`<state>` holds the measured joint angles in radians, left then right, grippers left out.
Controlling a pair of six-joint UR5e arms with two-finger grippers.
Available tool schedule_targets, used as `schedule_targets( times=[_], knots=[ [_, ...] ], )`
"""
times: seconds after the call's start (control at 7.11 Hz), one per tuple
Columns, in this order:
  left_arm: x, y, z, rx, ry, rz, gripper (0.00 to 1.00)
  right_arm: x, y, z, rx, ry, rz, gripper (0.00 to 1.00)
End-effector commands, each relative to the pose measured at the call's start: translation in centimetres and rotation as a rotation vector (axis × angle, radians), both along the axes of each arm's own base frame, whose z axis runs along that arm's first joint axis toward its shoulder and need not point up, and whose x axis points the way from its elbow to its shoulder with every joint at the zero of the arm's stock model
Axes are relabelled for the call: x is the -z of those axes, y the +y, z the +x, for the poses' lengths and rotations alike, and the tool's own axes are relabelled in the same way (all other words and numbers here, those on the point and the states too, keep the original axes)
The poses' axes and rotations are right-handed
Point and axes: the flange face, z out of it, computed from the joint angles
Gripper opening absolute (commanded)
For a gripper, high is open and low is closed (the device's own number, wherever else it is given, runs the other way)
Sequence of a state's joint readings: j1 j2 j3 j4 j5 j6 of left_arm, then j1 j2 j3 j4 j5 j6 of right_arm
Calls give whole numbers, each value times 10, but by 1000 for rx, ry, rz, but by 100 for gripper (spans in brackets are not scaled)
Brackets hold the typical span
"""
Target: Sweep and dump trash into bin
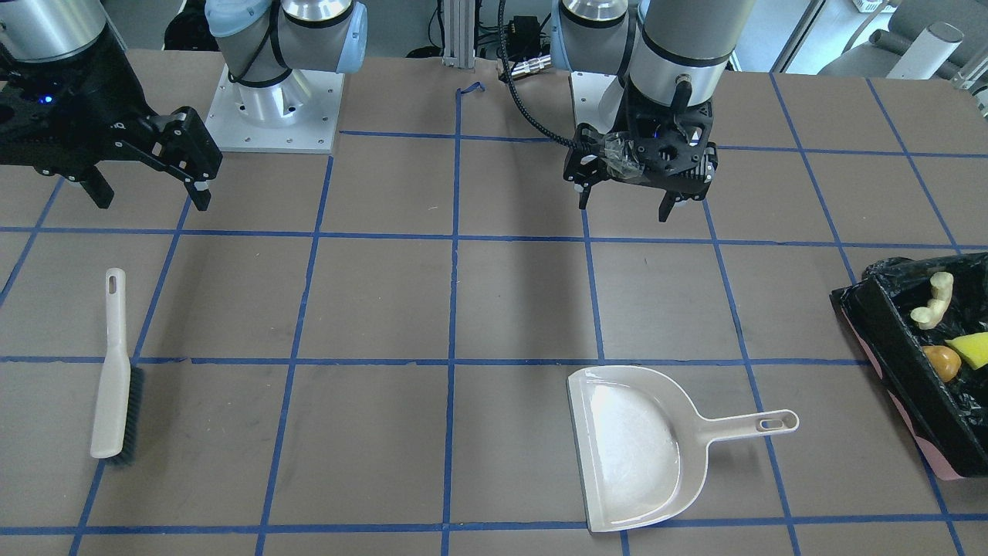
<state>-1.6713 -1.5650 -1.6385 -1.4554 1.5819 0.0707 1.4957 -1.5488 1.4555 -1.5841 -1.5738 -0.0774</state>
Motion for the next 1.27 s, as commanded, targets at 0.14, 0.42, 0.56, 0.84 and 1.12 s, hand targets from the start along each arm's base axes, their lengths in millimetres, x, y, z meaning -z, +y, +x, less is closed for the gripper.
schedule_targets(
  times=[0.14, 0.42, 0.56, 0.84, 1.12],
  knots=[
    [-2, 7, 0, -5, -6, -6, 100, -2, 2, 1, -3, -3, -1, 100],
    [0, 10, 1, -9, 0, -2, 100, -1, 3, 1, -5, -1, 4, 100],
    [-5, 12, 1, -6, -4, -16, 100, -1, 3, -1, -7, 10, 5, 100],
    [-8, 12, 3, -7, -1, -28, 100, -2, 3, -1, -7, 12, -3, 100],
    [-11, 9, 3, -9, -1, -61, 100, -2, 3, 0, -8, 7, -2, 100]
  ],
)
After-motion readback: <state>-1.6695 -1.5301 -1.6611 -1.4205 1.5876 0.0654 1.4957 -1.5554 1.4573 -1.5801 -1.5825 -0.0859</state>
